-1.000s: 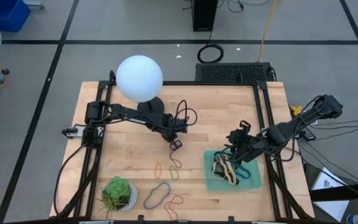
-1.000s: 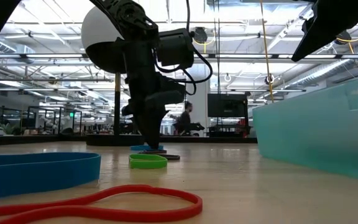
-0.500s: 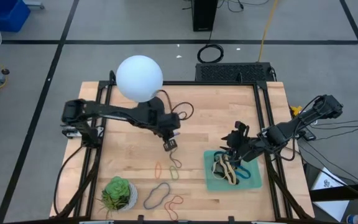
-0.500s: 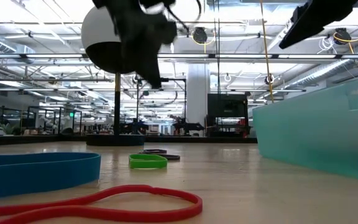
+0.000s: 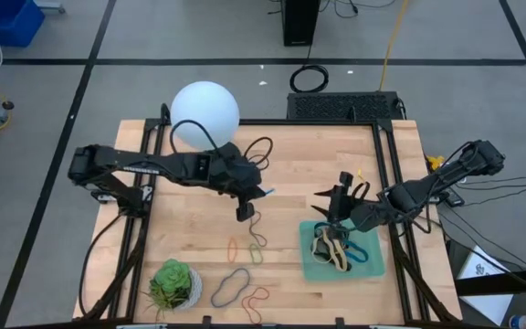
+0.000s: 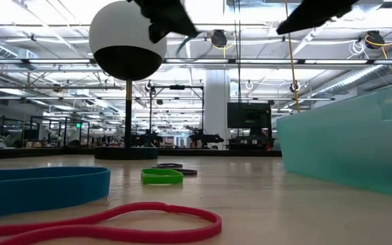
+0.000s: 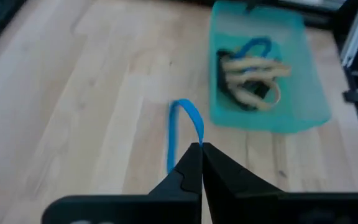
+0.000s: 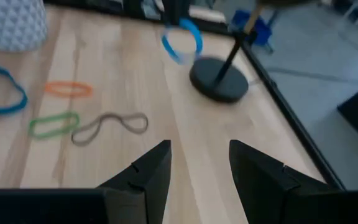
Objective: Pick and place rubber bands into bin
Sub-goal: Put the top blue rubber band into the green bin
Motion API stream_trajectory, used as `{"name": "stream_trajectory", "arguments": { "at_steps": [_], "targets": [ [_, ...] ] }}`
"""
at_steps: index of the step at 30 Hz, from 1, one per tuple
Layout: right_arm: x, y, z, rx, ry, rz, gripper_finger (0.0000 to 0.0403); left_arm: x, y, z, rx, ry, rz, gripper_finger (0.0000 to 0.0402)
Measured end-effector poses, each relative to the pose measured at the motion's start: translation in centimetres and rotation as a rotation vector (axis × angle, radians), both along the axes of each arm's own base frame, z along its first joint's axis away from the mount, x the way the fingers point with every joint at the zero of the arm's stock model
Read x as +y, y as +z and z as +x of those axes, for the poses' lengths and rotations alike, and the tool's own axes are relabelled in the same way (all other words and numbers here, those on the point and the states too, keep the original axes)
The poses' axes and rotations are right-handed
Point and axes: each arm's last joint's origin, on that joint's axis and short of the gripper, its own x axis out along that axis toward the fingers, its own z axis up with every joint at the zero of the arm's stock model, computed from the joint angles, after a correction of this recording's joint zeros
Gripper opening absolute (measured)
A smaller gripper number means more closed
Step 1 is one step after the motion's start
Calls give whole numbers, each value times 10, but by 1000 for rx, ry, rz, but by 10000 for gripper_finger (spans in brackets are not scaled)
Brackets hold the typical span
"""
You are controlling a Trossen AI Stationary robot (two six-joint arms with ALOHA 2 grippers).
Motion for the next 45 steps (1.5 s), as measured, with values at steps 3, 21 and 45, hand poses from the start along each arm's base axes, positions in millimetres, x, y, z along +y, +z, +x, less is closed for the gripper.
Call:
{"name": "stream_trajectory", "arguments": {
  "at_steps": [3,21,45],
  "targets": [
    [-3,-8,5,-59,15,-33,155,-4,2,4,-44,-36,27,6],
    [-29,-40,44,-433,228,-56,155,-14,10,9,-144,-112,39,4],
    [-39,-49,80,-541,279,-51,83,-20,10,8,-143,-135,52,18]
  ]
}}
